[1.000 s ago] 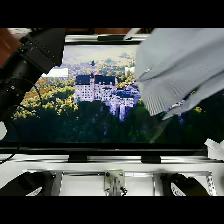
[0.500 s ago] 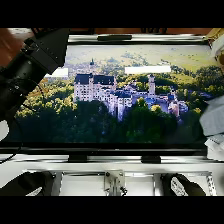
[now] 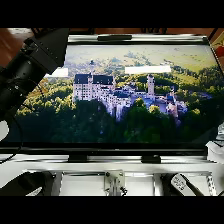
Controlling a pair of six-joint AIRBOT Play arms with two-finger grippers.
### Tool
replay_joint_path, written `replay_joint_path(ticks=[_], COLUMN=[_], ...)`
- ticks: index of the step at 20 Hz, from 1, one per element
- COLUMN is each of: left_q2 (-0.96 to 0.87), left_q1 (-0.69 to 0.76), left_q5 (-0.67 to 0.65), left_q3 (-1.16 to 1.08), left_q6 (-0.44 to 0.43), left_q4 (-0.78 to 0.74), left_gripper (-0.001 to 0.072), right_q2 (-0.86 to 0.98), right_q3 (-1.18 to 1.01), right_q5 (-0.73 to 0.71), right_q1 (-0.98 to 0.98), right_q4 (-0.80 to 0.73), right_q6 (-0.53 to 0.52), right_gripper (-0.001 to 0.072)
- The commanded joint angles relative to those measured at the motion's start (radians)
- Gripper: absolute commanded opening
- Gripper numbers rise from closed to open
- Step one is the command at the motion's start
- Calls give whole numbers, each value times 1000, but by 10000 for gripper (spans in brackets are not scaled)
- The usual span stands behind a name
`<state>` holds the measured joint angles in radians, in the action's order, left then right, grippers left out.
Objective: Fold the shirts.
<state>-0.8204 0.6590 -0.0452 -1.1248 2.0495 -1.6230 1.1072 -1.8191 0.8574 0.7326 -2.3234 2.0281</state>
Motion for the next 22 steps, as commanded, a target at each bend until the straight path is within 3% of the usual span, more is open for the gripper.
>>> replay_joint_path(ticks=[1,5,11,16,17,19,22], left_q2=[0,0,0,0,0,0,-1], left_q1=[0,0,0,0,0,0,0], left_q5=[0,-1,-1,-1,-1,0,-1], left_q3=[-1,0,0,0,0,0,0], left_q6=[0,0,0,0,0,0,0], left_q4=[0,0,0,0,0,0,0], left_gripper=[449,449,449,449,449,449,450], right_q2=[31,51,68,53,52,42,-1], right_q3=[-1,-1,-1,-1,-1,-1,-1], right_q5=[-117,-167,-45,-32,-7,25,77], right_q1=[107,193,293,301,301,301,300], right_q4=[21,31,100,102,123,151,151], right_q6=[4,66,51,118,118,118,112], right_gripper=[59,59,59,62,97,447,454])
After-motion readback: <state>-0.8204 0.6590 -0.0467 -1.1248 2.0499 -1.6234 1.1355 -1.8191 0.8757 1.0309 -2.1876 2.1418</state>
